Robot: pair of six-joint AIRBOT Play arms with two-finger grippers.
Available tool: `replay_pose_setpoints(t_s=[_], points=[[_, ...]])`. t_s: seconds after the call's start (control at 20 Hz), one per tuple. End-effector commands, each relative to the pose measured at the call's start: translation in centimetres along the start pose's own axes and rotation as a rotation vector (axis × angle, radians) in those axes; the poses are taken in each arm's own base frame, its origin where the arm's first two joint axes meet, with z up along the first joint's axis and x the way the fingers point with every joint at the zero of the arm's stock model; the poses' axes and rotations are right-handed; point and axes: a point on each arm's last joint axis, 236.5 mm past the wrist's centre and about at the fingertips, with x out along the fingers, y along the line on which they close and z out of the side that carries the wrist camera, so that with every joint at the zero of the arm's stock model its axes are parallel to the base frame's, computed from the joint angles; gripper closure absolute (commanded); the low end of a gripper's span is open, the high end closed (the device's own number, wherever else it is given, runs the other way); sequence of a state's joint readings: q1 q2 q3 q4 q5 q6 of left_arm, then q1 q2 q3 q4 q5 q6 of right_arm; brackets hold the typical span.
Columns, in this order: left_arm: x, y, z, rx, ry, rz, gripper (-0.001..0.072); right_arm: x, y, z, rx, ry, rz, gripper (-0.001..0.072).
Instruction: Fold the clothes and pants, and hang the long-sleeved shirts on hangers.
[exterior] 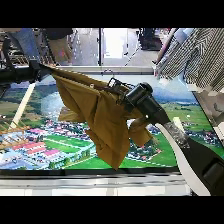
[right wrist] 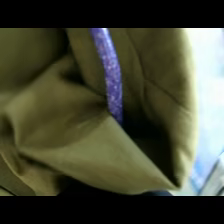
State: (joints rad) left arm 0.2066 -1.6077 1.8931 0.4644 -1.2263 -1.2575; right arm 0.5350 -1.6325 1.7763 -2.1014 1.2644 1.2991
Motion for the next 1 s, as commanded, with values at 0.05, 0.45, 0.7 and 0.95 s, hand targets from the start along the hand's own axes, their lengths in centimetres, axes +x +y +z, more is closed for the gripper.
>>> replay_pose_setpoints(t_s=[0.05, 0.45, 0.7, 0.95], points=[[2.7, -4.3, -5.9, 0.175, 0.203, 0.061, 0.07, -0.7, -0.4, 2.1, 0.312, -0.061, 0.062, 0.0691], [8.7, -14.8, -16.3, 0.507, 0.357, 0.245, 0.0698, -11.1, -5.6, 1.3, 0.373, -0.148, 0.06, 0.069], [8.2, -14.7, -15.3, 0.639, 0.308, 0.351, 0.0201, -21.6, -6.2, 2.0, 0.438, -0.428, 0.191, 0.069], [2.8, -19.3, -12.4, 0.667, 0.177, 0.305, 0.02, -29.1, -12.4, 4.9, 0.658, -0.787, 0.102, 0.069]])
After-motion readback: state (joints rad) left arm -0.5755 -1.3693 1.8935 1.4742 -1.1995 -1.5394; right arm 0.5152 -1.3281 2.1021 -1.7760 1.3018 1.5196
